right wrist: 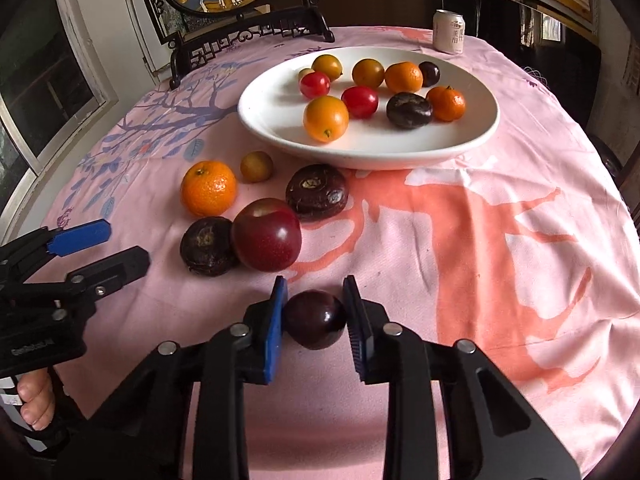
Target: Organize fruits
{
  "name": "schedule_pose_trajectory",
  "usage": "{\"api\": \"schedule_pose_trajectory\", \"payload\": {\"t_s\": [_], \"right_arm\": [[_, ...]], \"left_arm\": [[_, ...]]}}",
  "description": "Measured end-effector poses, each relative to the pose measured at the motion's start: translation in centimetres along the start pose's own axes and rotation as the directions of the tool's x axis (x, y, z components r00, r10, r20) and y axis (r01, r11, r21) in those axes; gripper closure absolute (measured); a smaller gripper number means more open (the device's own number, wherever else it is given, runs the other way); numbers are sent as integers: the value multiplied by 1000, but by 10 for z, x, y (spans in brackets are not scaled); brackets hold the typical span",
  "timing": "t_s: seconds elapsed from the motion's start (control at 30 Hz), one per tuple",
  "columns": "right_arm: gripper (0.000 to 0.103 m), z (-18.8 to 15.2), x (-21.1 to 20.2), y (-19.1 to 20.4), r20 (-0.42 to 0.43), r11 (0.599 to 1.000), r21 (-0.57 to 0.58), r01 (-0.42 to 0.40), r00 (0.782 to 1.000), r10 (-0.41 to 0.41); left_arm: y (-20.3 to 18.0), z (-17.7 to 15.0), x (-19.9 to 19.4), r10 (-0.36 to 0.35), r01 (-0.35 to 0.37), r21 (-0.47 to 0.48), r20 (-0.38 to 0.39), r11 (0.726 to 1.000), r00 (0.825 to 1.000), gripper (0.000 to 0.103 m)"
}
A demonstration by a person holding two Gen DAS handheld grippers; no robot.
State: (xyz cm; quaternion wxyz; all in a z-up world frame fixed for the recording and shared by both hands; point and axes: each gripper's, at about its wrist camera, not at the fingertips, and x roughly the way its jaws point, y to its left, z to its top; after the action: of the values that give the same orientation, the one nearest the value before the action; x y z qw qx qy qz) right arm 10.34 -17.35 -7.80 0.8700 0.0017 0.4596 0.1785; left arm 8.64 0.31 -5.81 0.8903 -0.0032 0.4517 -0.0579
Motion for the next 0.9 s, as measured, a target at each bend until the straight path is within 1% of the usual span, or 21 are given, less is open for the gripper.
{"api": "schedule_pose_trajectory", "payload": {"t_s": [0.17,0.3,0.33,0.4,0.43,0.47,0.5,0.6,0.67,0.9], "right_arm": [[74,-8,-26,-9,43,999,12,43,998,-43],[74,-14,-38,-23,65,998,45,42,997,-45],[74,-15,-40,-25,66,998,50,40,997,-44],[74,-17,-42,-29,69,997,62,35,997,-39],[74,-17,-43,-31,72,997,66,31,997,-36],[74,-17,-44,-32,74,997,68,28,997,-34],[74,-17,-45,-32,76,997,70,26,997,-32],[74,-17,-47,-33,83,997,73,19,996,-25],[74,-17,-48,-32,88,997,71,17,996,-23],[74,-13,-49,-30,94,997,71,20,995,-26]], "left_arm": [[-21,2,14,-48,49,45,-34,998,998,28],[-37,6,27,-49,52,68,-46,996,998,29],[-40,8,30,-46,50,71,-48,996,998,31],[-43,11,39,-48,52,72,-64,996,997,55],[-45,13,40,-41,45,75,-53,996,998,56],[-46,14,41,-48,51,76,-50,996,998,63],[-46,15,41,-47,50,74,-50,996,998,64],[-44,15,37,-79,81,56,-47,995,996,64],[-44,14,29,-78,79,61,-30,995,997,64],[-39,16,5,-109,109,54,9,993,994,64]]}}
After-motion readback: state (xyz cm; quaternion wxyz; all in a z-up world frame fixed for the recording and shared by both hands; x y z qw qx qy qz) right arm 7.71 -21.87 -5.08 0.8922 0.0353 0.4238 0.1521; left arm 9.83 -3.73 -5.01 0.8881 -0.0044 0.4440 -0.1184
